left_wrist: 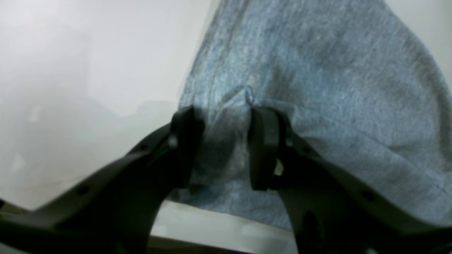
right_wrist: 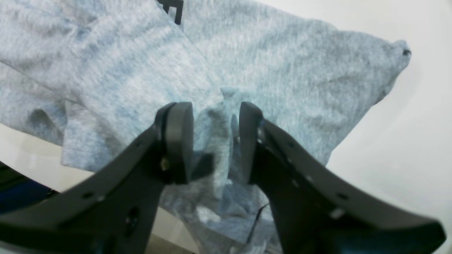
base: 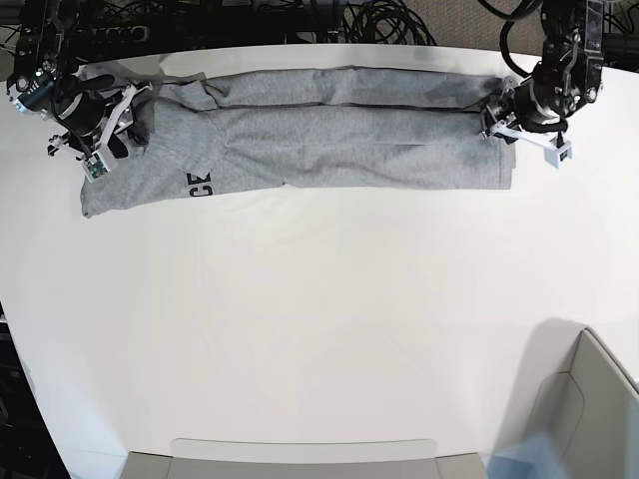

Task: Fold the T-shirt properly
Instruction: 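Carry the strip end with the left gripper toward the right gripper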

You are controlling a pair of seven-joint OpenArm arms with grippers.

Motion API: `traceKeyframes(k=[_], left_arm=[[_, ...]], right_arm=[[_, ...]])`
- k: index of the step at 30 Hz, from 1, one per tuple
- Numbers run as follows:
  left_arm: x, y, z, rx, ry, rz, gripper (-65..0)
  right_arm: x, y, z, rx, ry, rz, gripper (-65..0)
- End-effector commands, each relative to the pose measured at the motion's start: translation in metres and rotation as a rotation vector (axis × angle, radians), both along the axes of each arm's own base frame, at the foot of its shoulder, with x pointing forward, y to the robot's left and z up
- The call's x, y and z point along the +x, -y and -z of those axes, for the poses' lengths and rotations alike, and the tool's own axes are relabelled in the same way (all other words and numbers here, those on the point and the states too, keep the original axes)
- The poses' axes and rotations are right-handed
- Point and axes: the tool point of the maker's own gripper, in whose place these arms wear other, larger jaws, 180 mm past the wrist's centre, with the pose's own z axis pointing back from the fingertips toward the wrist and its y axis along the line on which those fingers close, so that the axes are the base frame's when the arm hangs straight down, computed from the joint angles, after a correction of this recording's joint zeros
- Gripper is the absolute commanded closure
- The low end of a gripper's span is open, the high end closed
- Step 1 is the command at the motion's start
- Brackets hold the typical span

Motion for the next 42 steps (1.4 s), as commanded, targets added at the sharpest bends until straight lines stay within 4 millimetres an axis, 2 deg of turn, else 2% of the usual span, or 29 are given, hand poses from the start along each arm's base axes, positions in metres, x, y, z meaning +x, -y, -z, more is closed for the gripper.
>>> traceKeyframes(k=[1, 3, 7, 10, 12, 14, 20, 23, 31, 36, 39, 42], left_arm=[[-0.009, 0.012, 0.009, -0.042, -0.052, 0.012, -25.8], [-0.006, 0.023, 0.011, -0.057, -0.052, 0.051, -23.8], [0.006, 0.037, 0.011, -0.096, -0.004, 0.137, -13.6], [0.012, 0.022, 0.016, -0.098, 0.012, 0.08, -3.3], [0.015, 0.009, 0.021, -0.098, 0.02, 0.06, 0.0], [0.019, -0.005, 0.023, -0.096, 0.041, 0.066, 0.0], [0.036, -0.054, 0.001, -0.045, 0.168, 0.013, 0.0], [0.039, -0.068, -0.006, -0.026, 0.192, -0.022, 0.0], [0.048, -0.078, -0.022, -0.012, 0.278, 0.045, 0.0], [0.068, -0.082, -0.062, 0.041, 0.401, 0.083, 0.0], [0.076, -0.073, -0.089, 0.063, 0.438, 0.152, 0.0], [0.079, -0.059, -0.104, 0.067, 0.461, 0.204, 0.0]], right_arm=[[0.007, 0.002, -0.011, 0.002, 0.043, -0.009, -21.3], [0.008, 0.003, -0.012, -0.004, 0.042, -0.014, -21.3], [0.008, 0.004, -0.012, -0.009, 0.043, -0.015, -21.3], [0.008, 0.005, -0.013, -0.01, 0.044, -0.014, -21.3], [0.008, 0.005, -0.013, -0.01, 0.043, -0.015, -21.3], [0.008, 0.005, -0.013, -0.01, 0.045, -0.015, -21.3], [0.009, 0.005, -0.013, -0.01, 0.048, -0.015, -21.3], [0.013, 0.005, -0.016, -0.01, 0.059, -0.015, -21.3], [0.018, 0.005, -0.019, -0.008, 0.074, -0.013, -21.3], [0.018, 0.005, -0.019, -0.008, 0.074, -0.013, -21.3], [0.018, 0.004, -0.019, -0.004, 0.074, -0.011, -21.3], [0.018, 0.003, -0.019, -0.002, 0.077, -0.011, -21.3]])
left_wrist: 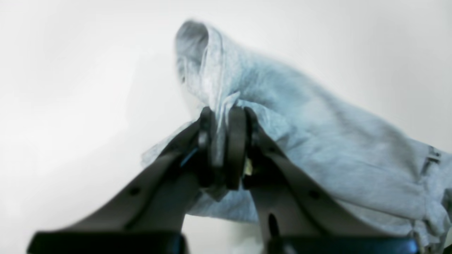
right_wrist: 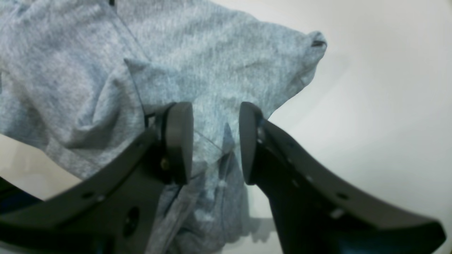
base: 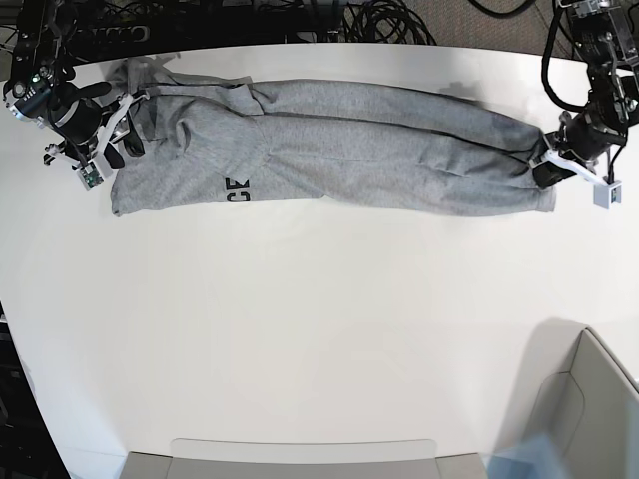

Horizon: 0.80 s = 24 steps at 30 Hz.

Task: Fold the T-shirt properly
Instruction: 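Carry the strip end with the left gripper toward the right gripper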

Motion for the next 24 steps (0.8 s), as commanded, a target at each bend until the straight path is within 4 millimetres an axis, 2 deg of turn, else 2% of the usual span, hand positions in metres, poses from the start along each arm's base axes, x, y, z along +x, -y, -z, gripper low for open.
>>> traceKeyframes(k=[1, 3, 6, 10, 13, 20, 24], left_arm=[[0.002, 0.002, -0.01, 0.018, 0.022, 0.022, 0.0], [0.002, 0.01, -0.013, 0.011, 0.032, 0.033, 0.0], [-0.012, 0.025, -0.013, 0.006, 0.024, 0.06, 0.0], [-0.018, 0.072, -0.014, -0.033, 0.032, 0.16, 0.0], [-0.022, 0.102, -0.008, -0.099, 0.028, 0.192, 0.0], [-0.019, 0.162, 0.0, -0.256, 0.013, 0.208, 0.0], [-0.021, 0.188, 0.013, -0.225, -0.022, 0.236, 0.0]], right_arm=[[0.006, 0.0, -0.011, 0.003, 0.039, -0.012, -21.3], [0.006, -0.002, -0.01, 0.01, 0.039, -0.009, -21.3], [0.005, -0.004, -0.009, 0.019, 0.039, -0.004, -21.3], [0.005, -0.006, -0.008, 0.024, 0.037, -0.006, -21.3], [0.005, -0.006, -0.008, 0.024, 0.037, -0.006, -21.3], [0.005, -0.007, -0.008, 0.024, 0.036, -0.008, -21.3], [0.005, -0.007, -0.008, 0.024, 0.036, -0.008, -21.3]])
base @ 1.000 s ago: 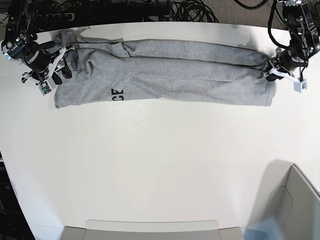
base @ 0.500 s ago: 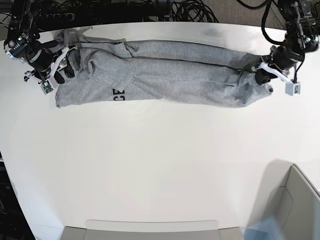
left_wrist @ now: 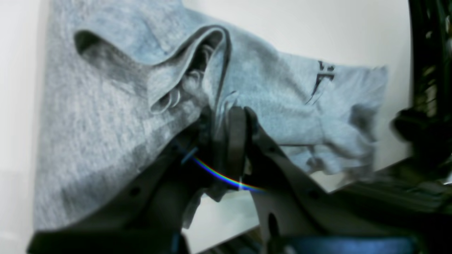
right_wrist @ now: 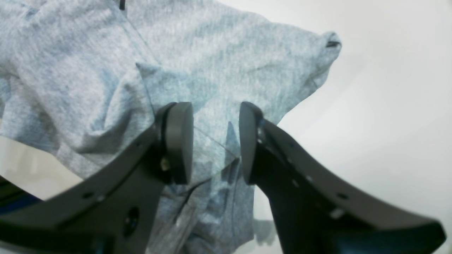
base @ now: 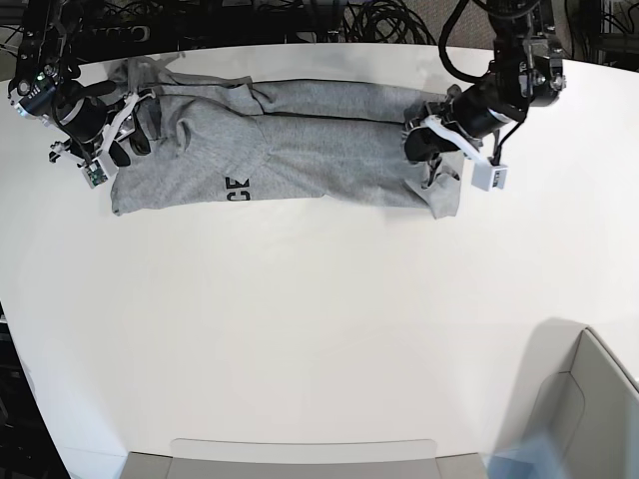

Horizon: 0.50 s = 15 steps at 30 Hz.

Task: Fold the T-shirt properly
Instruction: 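Carry the strip end with the left gripper toward the right gripper, then lay the strip end down and regrasp the shirt middle with left gripper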

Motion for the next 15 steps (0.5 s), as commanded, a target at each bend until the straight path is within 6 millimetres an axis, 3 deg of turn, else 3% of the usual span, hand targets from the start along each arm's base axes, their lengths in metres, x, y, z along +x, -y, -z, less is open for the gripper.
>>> traceKeyframes(k=[1, 7, 15], left_arm=[[0.007, 0.008, -0.007, -0.004, 0.033, 0.002, 0.0], [0.01, 0.057, -0.005, 0.03, 0.058, 0.113, 0.0], [0.007, 0.095, 0.0, 0.042, 0.059, 0.138, 0.0]], right_arm=[[0.006, 0.0, -0.011, 0.002, 0.038, -0.015, -21.3], [0.006, -0.001, -0.01, 0.002, 0.037, -0.016, -21.3], [0.006, -0.001, -0.01, 0.002, 0.037, -0.016, -21.3]])
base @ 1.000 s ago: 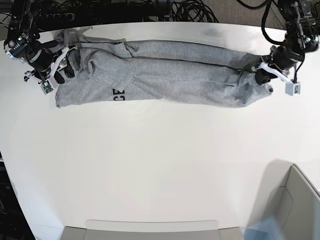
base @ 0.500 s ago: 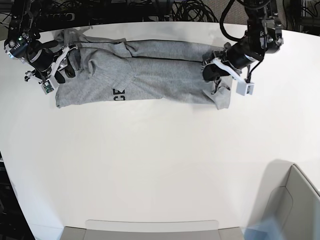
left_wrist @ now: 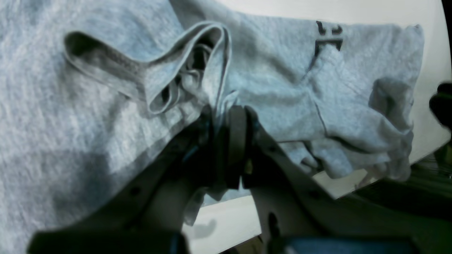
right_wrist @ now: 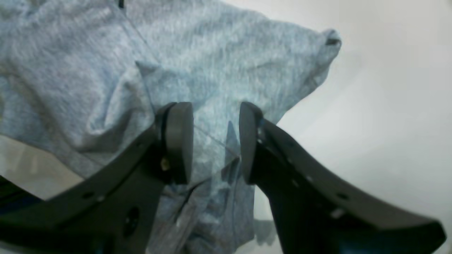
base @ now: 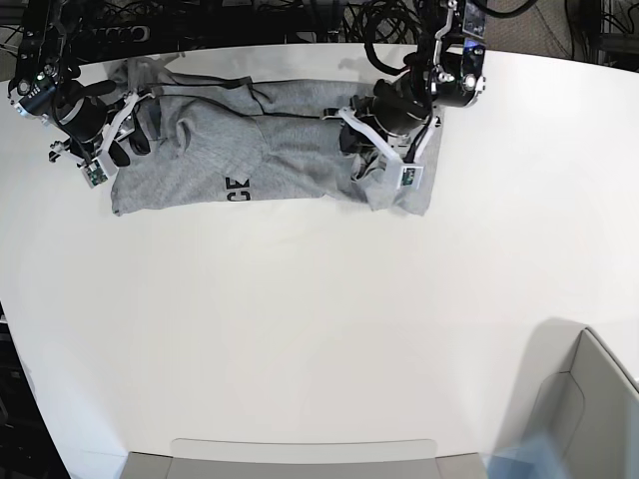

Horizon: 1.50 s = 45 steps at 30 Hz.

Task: Fold the T-shirt properly
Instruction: 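Lay the strip end down and regrasp the shirt middle with left gripper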

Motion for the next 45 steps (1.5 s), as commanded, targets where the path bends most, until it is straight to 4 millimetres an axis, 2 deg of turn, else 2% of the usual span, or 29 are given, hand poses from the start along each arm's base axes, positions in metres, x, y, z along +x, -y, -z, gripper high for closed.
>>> traceKeyframes(k=[1, 4, 9, 10, 14, 15, 18, 22, 24, 26, 30, 34, 36, 39, 41, 45], left_arm=[[0.003, 0.009, -0.009, -0.019, 0.035, 0.012, 0.0], [0.002, 0.014, -0.006, -0.004, 0.038, 0.032, 0.0], [0.021, 0.015, -0.009, 0.009, 0.091, 0.015, 0.0], [0.022, 0.016, -0.01, 0.006, 0.092, 0.016, -2.1], [0.017, 0.028, -0.012, -0.014, 0.062, -0.017, -21.1], [0.015, 0.034, -0.014, -0.026, 0.05, -0.03, -23.1], [0.014, 0.047, -0.027, -0.052, 0.08, -0.019, -20.7], [0.019, 0.041, -0.04, -0.054, 0.142, -0.038, -12.2], [0.024, 0.03, -0.041, -0.046, 0.173, -0.08, -5.7], [0.031, 0.012, -0.041, -0.034, 0.204, -0.159, 0.0], [0.045, -0.025, -0.037, 0.017, 0.228, -0.263, 0.0], [0.04, -0.039, -0.012, 0.055, 0.13, -0.274, 0.0], [0.046, -0.038, -0.006, 0.063, 0.112, -0.266, 0.0], [0.046, -0.037, 0.014, 0.08, 0.057, -0.257, 0.0], [0.048, -0.031, 0.014, 0.071, 0.056, -0.247, 0.0], [0.045, 0.011, 0.0, 0.027, 0.094, -0.134, 0.0]], right_arm=[[0.006, 0.0, -0.011, 0.001, 0.038, -0.015, -21.3], [0.006, 0.0, -0.01, 0.002, 0.038, -0.014, -21.3], [0.006, 0.0, -0.01, 0.002, 0.037, -0.013, -21.3], [0.006, 0.0, -0.01, 0.002, 0.037, -0.013, -21.3], [0.006, 0.0, -0.01, 0.002, 0.037, -0.013, -21.3], [0.006, 0.0, -0.01, 0.002, 0.037, -0.013, -21.3], [0.006, 0.0, -0.01, 0.004, 0.037, -0.013, -21.3], [0.01, 0.002, -0.014, 0.002, 0.052, -0.008, -21.3], [0.011, 0.002, -0.014, 0.0, 0.054, -0.008, -21.3], [0.014, 0.002, -0.016, 0.0, 0.063, -0.008, -21.3], [0.017, -0.001, -0.018, 0.01, 0.074, -0.006, -21.3], [0.017, -0.003, -0.018, 0.019, 0.077, -0.002, -21.3], [0.017, -0.003, -0.018, 0.019, 0.077, -0.002, -21.3], [0.017, -0.003, -0.018, 0.019, 0.077, -0.002, -21.3], [0.018, -0.004, -0.019, 0.02, 0.08, -0.002, -21.3], [0.022, 0.002, -0.022, 0.03, 0.1, 0.032, -21.3]])
